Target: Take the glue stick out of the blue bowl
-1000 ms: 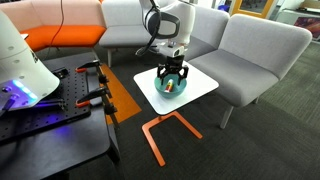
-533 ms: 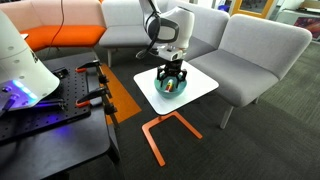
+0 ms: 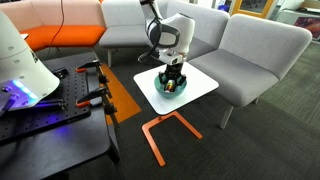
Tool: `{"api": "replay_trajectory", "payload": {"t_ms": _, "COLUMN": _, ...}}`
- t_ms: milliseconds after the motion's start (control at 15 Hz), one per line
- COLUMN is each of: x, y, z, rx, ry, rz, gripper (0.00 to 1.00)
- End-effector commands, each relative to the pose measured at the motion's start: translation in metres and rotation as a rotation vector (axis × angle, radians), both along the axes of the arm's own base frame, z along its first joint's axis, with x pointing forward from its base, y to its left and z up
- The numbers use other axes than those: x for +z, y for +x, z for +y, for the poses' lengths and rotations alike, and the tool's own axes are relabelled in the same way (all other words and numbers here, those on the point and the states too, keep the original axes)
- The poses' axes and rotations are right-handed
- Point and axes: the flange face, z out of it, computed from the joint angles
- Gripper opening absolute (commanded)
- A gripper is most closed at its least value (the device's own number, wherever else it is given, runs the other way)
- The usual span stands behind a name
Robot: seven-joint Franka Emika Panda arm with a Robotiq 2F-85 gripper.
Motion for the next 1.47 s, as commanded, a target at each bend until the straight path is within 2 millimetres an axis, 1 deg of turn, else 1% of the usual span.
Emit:
{"api": "replay_trajectory", "payload": {"t_ms": 0, "x": -0.005, "y": 0.007, "z": 0.003, "rx": -0.041, "ry": 0.011, "rz": -0.003, "gripper": 0.19}}
{"api": "replay_trajectory", "payload": {"t_ms": 67, "x": -0.003, "y": 0.007, "z": 0.004, "rx": -0.035, "ry": 0.005, "rz": -0.008, "gripper": 0.12}}
{"api": "replay_trajectory", "payload": {"t_ms": 133, "x": 0.004, "y": 0.006, "z": 0.005, "rx": -0.04, "ry": -0.009, "rz": 0.005, "gripper": 0.08}}
{"api": "replay_trajectory", "payload": {"t_ms": 200, "x": 0.013, "y": 0.004, "z": 0.008, "rx": -0.037, "ry": 0.02, "rz": 0.023, "gripper": 0.08}}
{"api": "replay_trajectory", "payload": {"t_ms": 333, "x": 0.044, "y": -0.004, "z": 0.014, "rx": -0.017, "ry": -0.02, "rz": 0.04, "gripper": 0.08}}
{"api": "replay_trajectory", "payload": {"t_ms": 467, "x": 0.077, "y": -0.005, "z": 0.021, "rx": 0.042, "ry": -0.04, "rz": 0.057, "gripper": 0.08}}
{"api": "replay_trajectory", "payload": {"t_ms": 600, "x": 0.112, "y": -0.005, "z": 0.029, "rx": 0.077, "ry": -0.124, "rz": 0.069, "gripper": 0.08}}
{"api": "replay_trajectory", "payload": {"t_ms": 733, "x": 0.14, "y": 0.004, "z": 0.042, "rx": 0.142, "ry": -0.187, "rz": 0.025, "gripper": 0.08}}
{"api": "replay_trajectory", "payload": {"t_ms": 800, "x": 0.147, "y": 0.012, "z": 0.05, "rx": 0.154, "ry": -0.218, "rz": -0.016, "gripper": 0.08}}
{"api": "replay_trajectory", "payload": {"t_ms": 933, "x": 0.152, "y": 0.031, "z": 0.058, "rx": 0.19, "ry": -0.255, "rz": -0.063, "gripper": 0.08}}
{"api": "replay_trajectory", "payload": {"t_ms": 1000, "x": 0.148, "y": 0.042, "z": 0.056, "rx": 0.203, "ry": -0.272, "rz": -0.061, "gripper": 0.08}}
{"api": "replay_trajectory", "payload": {"t_ms": 1200, "x": 0.132, "y": 0.073, "z": 0.039, "rx": 0.292, "ry": -0.236, "rz": -0.036, "gripper": 0.08}}
{"api": "replay_trajectory", "payload": {"t_ms": 1267, "x": 0.125, "y": 0.084, "z": 0.031, "rx": 0.351, "ry": -0.207, "rz": -0.052, "gripper": 0.08}}
{"api": "replay_trajectory", "payload": {"t_ms": 1400, "x": 0.108, "y": 0.106, "z": 0.021, "rx": 0.414, "ry": -0.155, "rz": -0.055, "gripper": 0.08}}
